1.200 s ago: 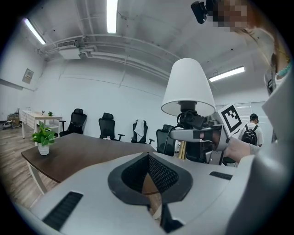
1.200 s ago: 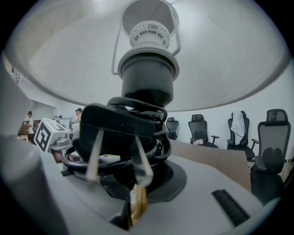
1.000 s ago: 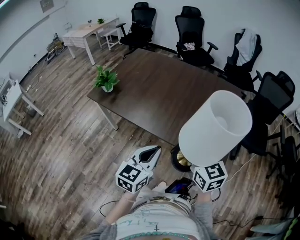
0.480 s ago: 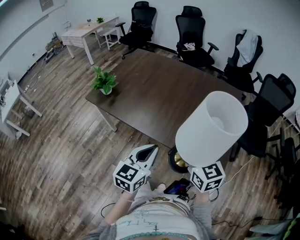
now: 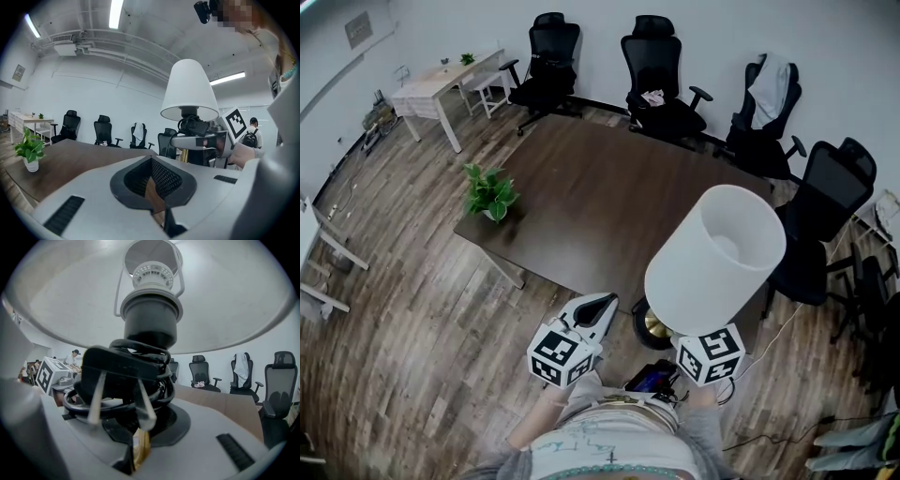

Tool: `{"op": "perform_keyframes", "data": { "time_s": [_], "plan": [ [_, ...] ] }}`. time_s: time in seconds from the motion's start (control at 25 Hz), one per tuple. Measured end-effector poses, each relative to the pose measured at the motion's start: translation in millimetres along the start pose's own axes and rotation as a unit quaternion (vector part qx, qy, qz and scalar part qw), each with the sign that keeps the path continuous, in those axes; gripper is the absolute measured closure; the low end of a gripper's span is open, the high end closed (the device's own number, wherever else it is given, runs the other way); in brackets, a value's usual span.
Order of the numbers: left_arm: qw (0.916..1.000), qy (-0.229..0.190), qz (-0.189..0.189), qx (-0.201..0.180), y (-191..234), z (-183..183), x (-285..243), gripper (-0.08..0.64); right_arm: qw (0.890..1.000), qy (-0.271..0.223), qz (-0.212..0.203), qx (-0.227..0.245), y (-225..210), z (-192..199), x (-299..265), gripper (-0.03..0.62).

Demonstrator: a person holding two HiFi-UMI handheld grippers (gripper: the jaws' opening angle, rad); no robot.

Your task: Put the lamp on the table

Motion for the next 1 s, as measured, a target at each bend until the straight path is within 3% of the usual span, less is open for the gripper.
{"op": "perform_keyframes", "data": {
  "time_s": [0.56,1.0],
  "plan": [
    [0.9987,0.022,0.046,-0.009,93.4,-10.5,6.3,0.549,0.998,-0.005,0.060,-0.018,26.6,-7.0,-70.4,0.560],
    [0.9979,0.035,0.054,0.010,123.7,-4.6,8.1,0.549,0.995,0.014,0.095,-0.033,24.8,-4.4,-86.3,0.560]
  ]
}}
Point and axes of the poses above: the fingertips, and each gripper's own axes: x backward along the fingers, y to its left, z out of its underside, the point moved 10 cm from there along x, backward along the fingers, and after that the axes turned 4 degrees about x, right-handed, at the moved point
